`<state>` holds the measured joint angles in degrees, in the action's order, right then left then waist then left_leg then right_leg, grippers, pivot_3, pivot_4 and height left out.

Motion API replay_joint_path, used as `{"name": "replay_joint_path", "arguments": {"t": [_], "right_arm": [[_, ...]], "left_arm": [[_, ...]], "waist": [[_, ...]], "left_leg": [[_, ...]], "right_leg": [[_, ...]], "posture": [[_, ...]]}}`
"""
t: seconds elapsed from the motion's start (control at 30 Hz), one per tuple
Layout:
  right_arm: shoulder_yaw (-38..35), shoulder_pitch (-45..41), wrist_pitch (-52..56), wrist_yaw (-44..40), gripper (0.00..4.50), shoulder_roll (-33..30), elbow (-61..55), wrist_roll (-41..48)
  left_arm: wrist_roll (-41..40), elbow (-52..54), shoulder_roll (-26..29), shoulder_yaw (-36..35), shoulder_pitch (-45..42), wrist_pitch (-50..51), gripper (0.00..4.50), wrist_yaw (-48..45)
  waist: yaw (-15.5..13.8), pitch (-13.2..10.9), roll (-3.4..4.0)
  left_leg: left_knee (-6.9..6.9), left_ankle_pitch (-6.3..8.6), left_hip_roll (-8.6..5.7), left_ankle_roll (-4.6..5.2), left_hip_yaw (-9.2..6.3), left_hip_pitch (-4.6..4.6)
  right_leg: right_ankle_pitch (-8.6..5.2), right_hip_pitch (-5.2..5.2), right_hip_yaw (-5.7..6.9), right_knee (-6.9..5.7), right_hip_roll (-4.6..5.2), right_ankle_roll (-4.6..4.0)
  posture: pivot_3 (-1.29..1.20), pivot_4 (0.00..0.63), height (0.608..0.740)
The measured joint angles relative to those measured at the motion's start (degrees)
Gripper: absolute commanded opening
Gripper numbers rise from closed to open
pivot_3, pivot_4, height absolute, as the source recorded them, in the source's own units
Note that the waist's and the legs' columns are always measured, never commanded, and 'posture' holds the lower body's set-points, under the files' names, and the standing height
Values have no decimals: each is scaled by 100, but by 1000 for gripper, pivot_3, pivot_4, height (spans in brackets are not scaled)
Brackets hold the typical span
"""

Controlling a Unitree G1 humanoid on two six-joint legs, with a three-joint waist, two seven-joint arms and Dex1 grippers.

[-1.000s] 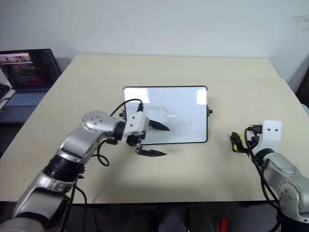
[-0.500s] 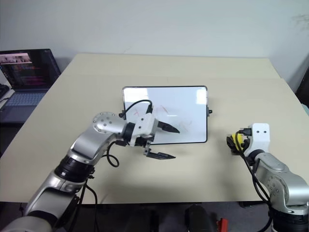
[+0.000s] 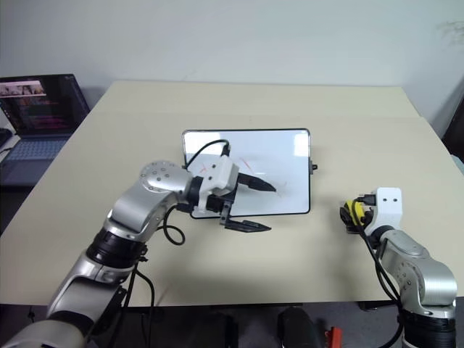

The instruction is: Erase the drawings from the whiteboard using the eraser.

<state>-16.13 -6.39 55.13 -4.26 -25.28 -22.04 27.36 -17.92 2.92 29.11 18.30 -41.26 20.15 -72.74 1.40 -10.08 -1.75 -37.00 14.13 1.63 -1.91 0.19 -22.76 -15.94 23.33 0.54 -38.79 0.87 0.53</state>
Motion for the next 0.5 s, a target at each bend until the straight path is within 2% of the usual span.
{"name": "replay_joint_path", "arguments": {"t": [0.17, 0.33, 0.5], "right_arm": [[1, -49, -54, -54, 1747, 45, 56, -114], [74, -161, -113, -94, 91, 70, 112, -246], [134, -172, -168, -152, 40, 95, 151, -362]], "left_arm": [[-11, 5, 0, -29, 20, 159, 4500, 87], [-11, 129, 25, -58, 160, 232, 4500, 139], [-21, 228, 106, -152, 365, 354, 4500, 233]], "waist": [[4, 0, 0], [12, 0, 0], [20, 0, 0]], "left_leg": [[0, 0, 0, 0, 0, 1], [0, 0, 1, 0, -1, 3], [-1, 0, 2, 0, 0, 6]], "right_leg": [[0, 0, -1, -1, 0, 0], [0, 0, -1, -4, 0, 0], [0, 0, -2, -8, 0, 0]], "posture": [[0, 150, 740], [0, 150, 740], [0, 150, 740]]}}
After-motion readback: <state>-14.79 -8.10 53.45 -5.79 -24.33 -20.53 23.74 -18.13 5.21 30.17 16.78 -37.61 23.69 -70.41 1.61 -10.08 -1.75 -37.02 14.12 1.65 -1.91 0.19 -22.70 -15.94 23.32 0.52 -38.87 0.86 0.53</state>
